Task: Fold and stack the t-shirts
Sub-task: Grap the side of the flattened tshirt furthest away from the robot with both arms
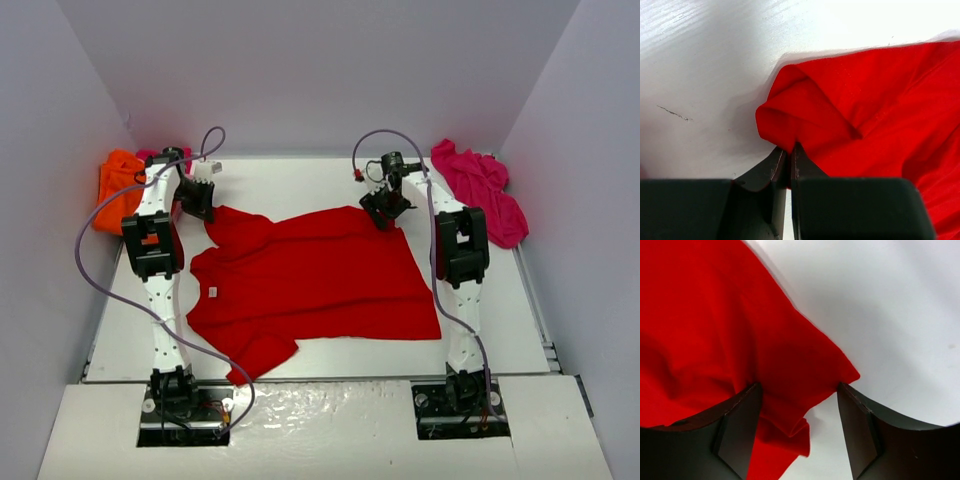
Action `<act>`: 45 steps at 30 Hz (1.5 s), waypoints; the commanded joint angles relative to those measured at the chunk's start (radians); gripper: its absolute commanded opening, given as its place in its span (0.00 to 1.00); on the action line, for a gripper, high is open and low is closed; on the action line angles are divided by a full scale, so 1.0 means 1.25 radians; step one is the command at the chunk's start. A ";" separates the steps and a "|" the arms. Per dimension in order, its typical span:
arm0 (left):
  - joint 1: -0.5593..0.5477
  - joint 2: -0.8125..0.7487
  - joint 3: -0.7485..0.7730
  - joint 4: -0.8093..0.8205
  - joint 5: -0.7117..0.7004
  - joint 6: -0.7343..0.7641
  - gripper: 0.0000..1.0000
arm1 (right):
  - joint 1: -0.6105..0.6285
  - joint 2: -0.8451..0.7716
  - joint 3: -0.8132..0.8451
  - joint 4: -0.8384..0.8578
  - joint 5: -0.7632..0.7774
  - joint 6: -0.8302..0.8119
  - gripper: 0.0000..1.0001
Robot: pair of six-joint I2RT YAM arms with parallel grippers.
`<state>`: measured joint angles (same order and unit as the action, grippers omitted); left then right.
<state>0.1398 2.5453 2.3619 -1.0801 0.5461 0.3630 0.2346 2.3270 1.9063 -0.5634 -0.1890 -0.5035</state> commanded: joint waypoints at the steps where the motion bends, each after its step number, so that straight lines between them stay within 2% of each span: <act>1: -0.002 -0.029 -0.017 -0.022 -0.018 0.008 0.00 | 0.014 -0.013 -0.018 -0.083 0.013 -0.015 0.60; 9: -0.011 -0.041 -0.023 -0.025 -0.019 0.008 0.00 | 0.006 0.024 0.133 -0.087 0.000 -0.002 0.61; 18: -0.018 -0.042 -0.025 -0.033 -0.033 0.017 0.00 | 0.000 -0.022 0.120 -0.072 -0.064 -0.007 0.60; 28: -0.021 -0.042 -0.027 -0.043 -0.046 0.028 0.00 | -0.075 0.052 0.188 -0.069 -0.125 0.037 0.60; 35: -0.022 -0.038 -0.026 -0.044 -0.044 0.028 0.00 | -0.092 0.045 0.200 -0.073 -0.165 0.024 0.61; 39: -0.022 -0.039 -0.032 -0.043 -0.046 0.029 0.00 | -0.105 0.049 0.210 -0.072 -0.228 0.028 0.61; 45: -0.024 -0.042 -0.037 -0.047 -0.045 0.030 0.00 | -0.121 0.133 0.311 -0.076 -0.300 0.072 0.60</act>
<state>0.1234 2.5290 2.3371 -1.0905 0.5232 0.3810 0.0996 2.4398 2.1924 -0.6545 -0.4681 -0.4578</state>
